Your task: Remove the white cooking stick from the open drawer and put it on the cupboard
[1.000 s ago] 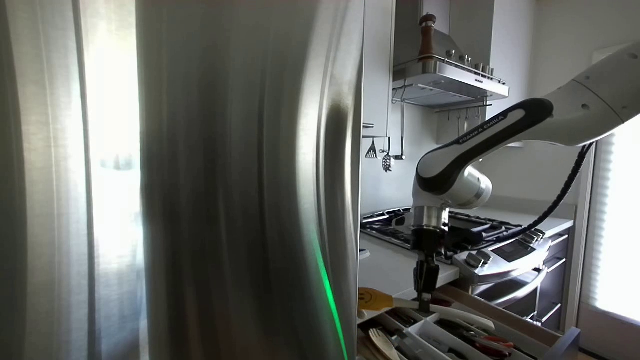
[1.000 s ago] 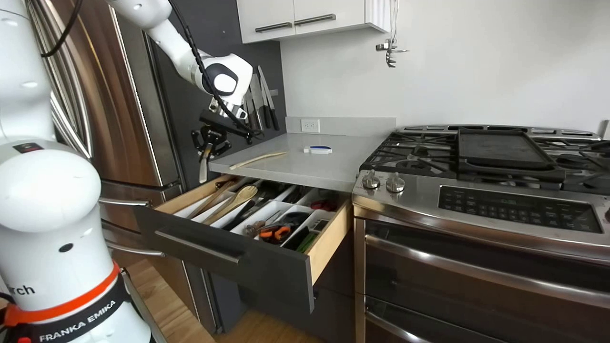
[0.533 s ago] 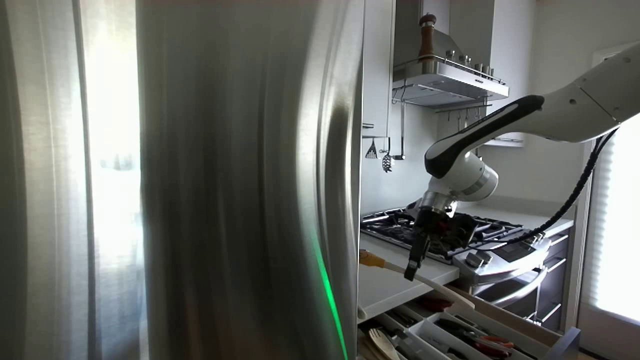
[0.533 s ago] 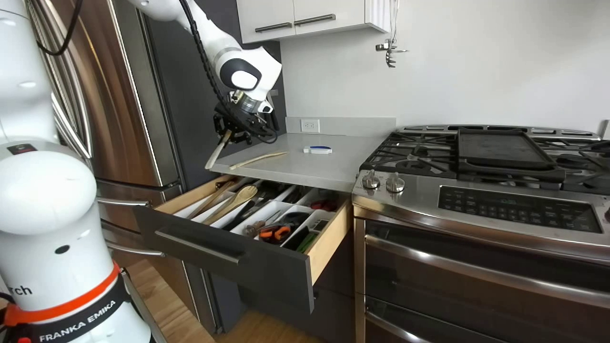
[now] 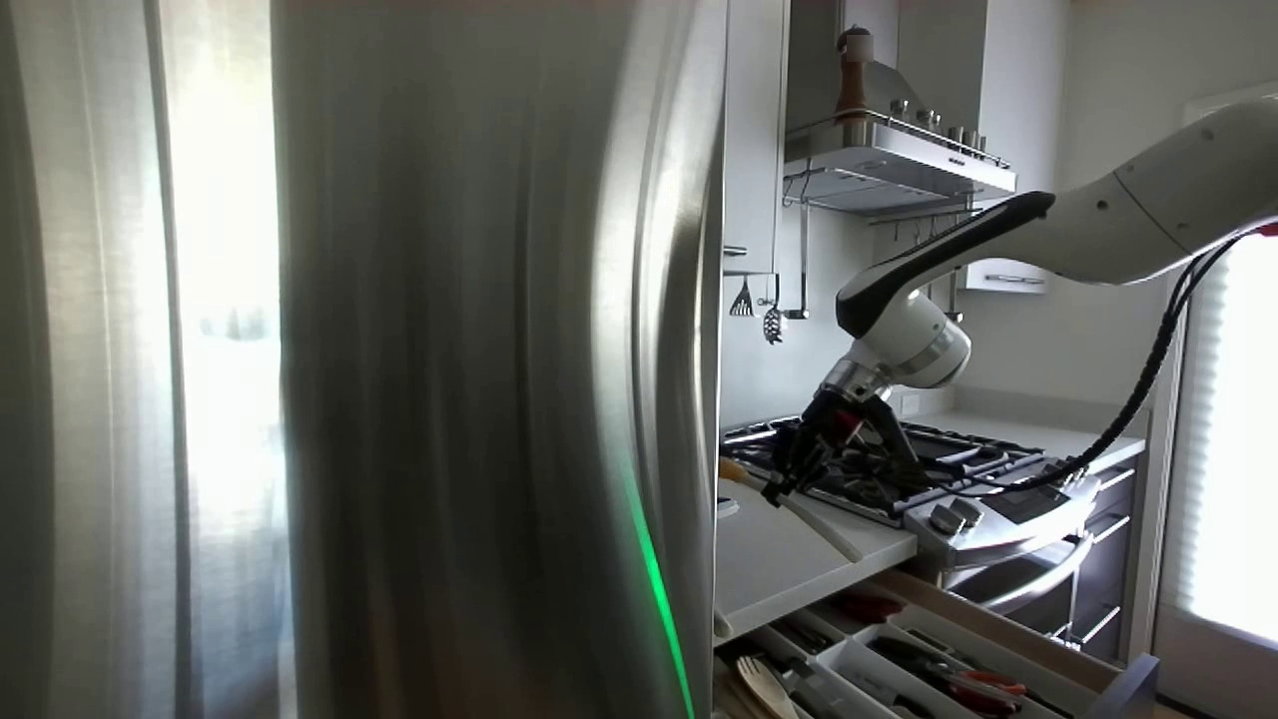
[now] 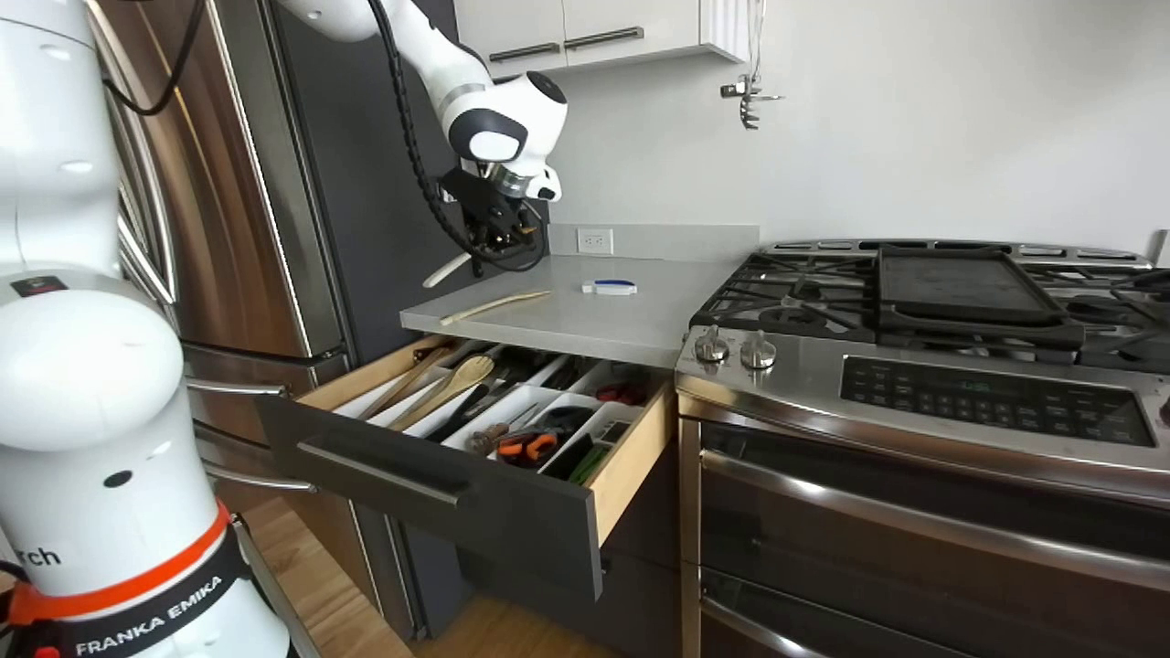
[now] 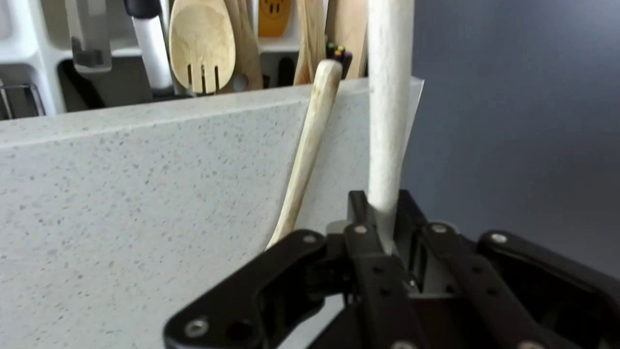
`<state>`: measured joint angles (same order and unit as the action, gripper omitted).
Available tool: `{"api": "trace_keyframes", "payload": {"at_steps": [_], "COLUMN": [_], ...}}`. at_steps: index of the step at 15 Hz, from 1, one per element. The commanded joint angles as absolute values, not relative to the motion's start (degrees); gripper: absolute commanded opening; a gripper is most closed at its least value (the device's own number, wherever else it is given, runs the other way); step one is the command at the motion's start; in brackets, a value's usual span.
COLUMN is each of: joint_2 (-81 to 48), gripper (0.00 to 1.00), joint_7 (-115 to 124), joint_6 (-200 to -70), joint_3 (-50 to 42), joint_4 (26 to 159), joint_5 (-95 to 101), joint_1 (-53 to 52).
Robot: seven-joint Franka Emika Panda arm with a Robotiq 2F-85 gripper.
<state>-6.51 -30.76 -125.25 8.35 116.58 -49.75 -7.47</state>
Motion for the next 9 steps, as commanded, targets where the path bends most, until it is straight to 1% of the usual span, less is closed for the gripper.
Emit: {"api": "trace_keyframes", "payload": {"at_steps": [1, 2, 4, 9], "joint_2": [-12.0, -13.6, -16.8, -24.2], "gripper": [0.04, 0.04, 0.04, 0.04], "joint_7": [-18.1, -14.2, -8.2, 1.0], "joint_6": [-134.9, -138.1, -140.2, -138.2], "joint_3": [9.1, 9.2, 9.4, 9.9], "joint_4": [111.8, 110.9, 108.4, 101.8], "joint_5": [-45.9, -43.5, -39.2, -28.7], "joint_1": [-9.5, -10.3, -11.2, -12.5]}}
